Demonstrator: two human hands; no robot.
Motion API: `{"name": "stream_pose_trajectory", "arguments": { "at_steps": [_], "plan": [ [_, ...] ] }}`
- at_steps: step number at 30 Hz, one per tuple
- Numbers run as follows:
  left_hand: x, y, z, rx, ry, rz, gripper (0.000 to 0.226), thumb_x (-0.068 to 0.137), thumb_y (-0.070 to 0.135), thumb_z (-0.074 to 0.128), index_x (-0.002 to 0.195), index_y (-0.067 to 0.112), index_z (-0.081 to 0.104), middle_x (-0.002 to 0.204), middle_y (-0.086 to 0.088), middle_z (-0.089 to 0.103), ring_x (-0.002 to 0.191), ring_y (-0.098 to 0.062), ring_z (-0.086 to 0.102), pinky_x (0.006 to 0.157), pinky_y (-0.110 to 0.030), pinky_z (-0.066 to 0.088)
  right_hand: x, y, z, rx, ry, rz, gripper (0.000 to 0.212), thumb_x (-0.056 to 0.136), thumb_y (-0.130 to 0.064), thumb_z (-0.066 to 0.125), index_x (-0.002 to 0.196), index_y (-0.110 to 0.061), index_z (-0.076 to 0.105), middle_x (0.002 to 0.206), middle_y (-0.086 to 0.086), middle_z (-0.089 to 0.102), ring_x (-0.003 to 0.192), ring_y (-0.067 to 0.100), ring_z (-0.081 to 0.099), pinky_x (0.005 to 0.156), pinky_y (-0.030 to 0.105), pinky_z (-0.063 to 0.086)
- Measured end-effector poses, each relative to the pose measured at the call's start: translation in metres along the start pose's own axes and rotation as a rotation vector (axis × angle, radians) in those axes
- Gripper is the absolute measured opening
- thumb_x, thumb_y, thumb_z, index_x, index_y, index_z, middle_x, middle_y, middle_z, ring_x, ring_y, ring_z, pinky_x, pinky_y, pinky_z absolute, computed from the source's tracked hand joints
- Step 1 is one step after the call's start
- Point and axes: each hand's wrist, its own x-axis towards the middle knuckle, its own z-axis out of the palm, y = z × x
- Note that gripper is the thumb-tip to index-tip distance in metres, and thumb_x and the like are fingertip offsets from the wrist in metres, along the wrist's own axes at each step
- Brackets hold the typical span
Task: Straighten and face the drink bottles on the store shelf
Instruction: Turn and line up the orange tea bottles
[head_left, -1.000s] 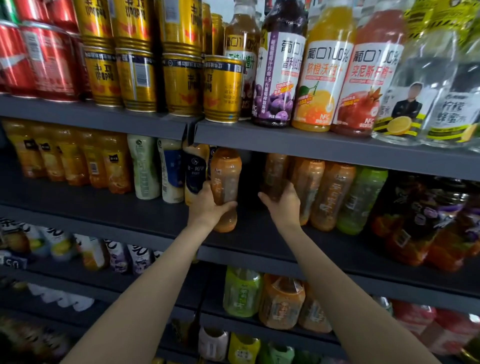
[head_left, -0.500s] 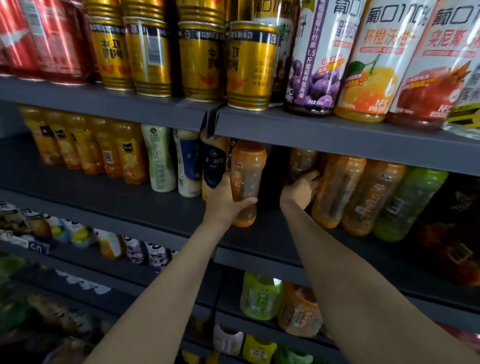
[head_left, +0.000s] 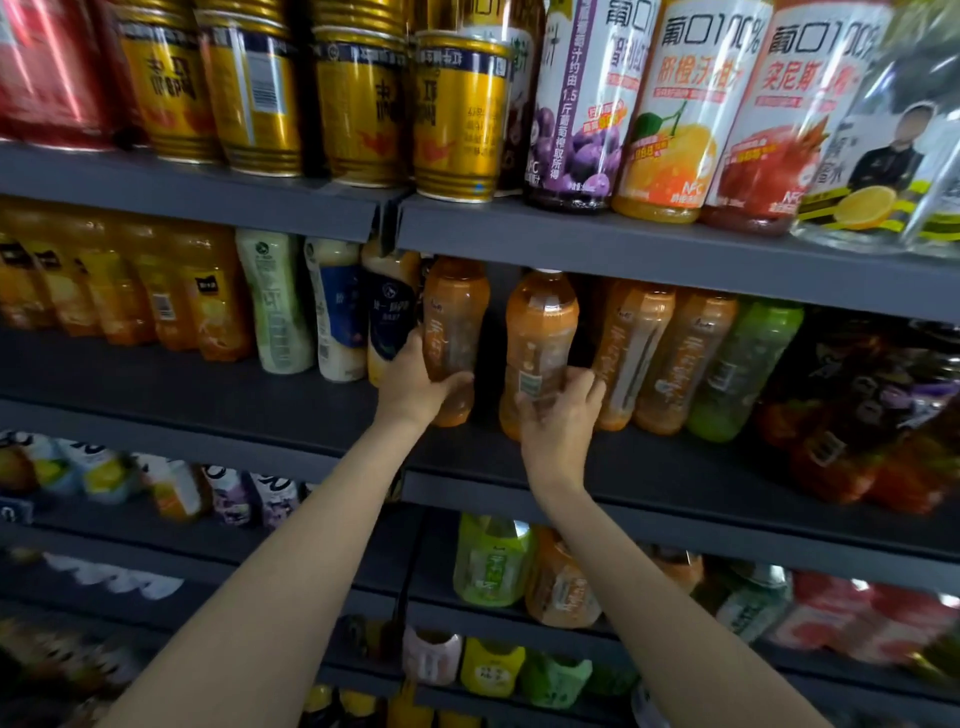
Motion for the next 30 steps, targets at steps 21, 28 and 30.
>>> {"name": "stream_pose_trajectory", "arguments": {
  "at_steps": [21, 28, 30],
  "plan": [
    [-0.085, -0.002, -0.013, 0.000, -0.041, 0.234, 0.056, 0.092, 0.010, 0.052, 0.142, 0.018, 0.030, 0.143, -0.001, 0.040, 0.127, -0.016, 0.041, 0.095, -0.019, 0.033, 0.018, -0.035, -0.029, 0.118, -0.180, 0.195, 0.075, 0.072, -0.027, 0.082, 0.130, -0.005, 0.039, 0.130, 0.012, 0.050, 0.122, 0.025, 0.048, 0.088, 0.025, 0.038],
    [-0.099, 0.018, -0.036, -0.589, -0.494, -0.246, 0.044, 0.091, 0.042, 0.051, 0.131, 0.024, 0.047, 0.130, 0.003, 0.056, 0.118, -0.013, 0.053, 0.095, -0.027, 0.046, -0.018, -0.049, -0.075, 0.652, -0.472, 0.318, 0.033, 0.080, -0.018, 0.072, 0.110, -0.019, 0.057, 0.109, -0.004, 0.066, 0.104, 0.014, 0.063, 0.088, 0.028, 0.052],
    [-0.107, 0.020, -0.043, -0.758, -0.667, -0.382, 0.041, 0.085, 0.047, 0.053, 0.119, 0.024, 0.056, 0.114, -0.002, 0.067, 0.106, -0.016, 0.063, 0.085, -0.033, 0.054, -0.026, -0.053, -0.086, 0.842, -0.551, 0.346, 0.030, 0.083, -0.018, 0.067, 0.112, -0.018, 0.059, 0.112, 0.001, 0.068, 0.106, 0.016, 0.065, 0.091, 0.031, 0.053]
  ]
}}
